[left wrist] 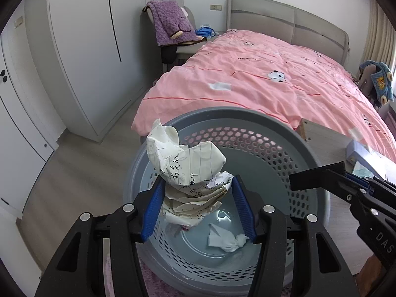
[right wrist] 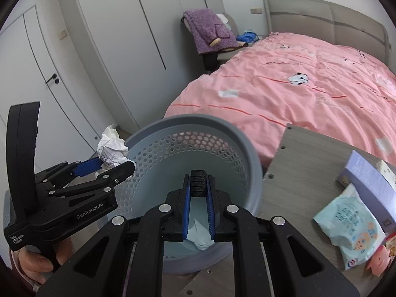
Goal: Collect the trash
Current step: 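Carry paper and black item over the basket and open both grippers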
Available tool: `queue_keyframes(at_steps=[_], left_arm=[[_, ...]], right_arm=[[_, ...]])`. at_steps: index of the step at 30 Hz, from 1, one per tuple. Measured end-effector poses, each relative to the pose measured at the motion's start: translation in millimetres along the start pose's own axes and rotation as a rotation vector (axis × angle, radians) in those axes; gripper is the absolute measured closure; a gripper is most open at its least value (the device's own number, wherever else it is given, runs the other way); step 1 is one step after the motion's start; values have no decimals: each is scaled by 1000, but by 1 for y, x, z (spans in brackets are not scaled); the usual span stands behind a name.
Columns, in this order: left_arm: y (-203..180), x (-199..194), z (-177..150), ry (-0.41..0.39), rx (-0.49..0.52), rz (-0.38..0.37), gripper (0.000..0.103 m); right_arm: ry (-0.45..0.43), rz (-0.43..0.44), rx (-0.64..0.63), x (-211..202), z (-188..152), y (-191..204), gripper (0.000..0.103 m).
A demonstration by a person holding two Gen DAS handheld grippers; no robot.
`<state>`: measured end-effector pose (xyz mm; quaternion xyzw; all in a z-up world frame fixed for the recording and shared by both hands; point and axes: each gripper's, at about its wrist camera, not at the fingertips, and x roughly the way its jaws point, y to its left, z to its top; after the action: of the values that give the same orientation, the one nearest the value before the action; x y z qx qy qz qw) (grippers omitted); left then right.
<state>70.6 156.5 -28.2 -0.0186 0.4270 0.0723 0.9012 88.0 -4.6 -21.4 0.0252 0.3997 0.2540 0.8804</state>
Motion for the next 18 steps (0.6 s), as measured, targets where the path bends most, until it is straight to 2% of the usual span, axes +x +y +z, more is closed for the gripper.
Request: queue_keyframes(at_steps=[10, 18], left_arm=[[9, 17, -4, 44, -11, 63, 50], [9, 20, -3, 50, -16, 60, 50]], right_arm=[[49, -71, -49, 27, -2, 14, 90], [50, -128, -57, 31, -5, 13, 90]])
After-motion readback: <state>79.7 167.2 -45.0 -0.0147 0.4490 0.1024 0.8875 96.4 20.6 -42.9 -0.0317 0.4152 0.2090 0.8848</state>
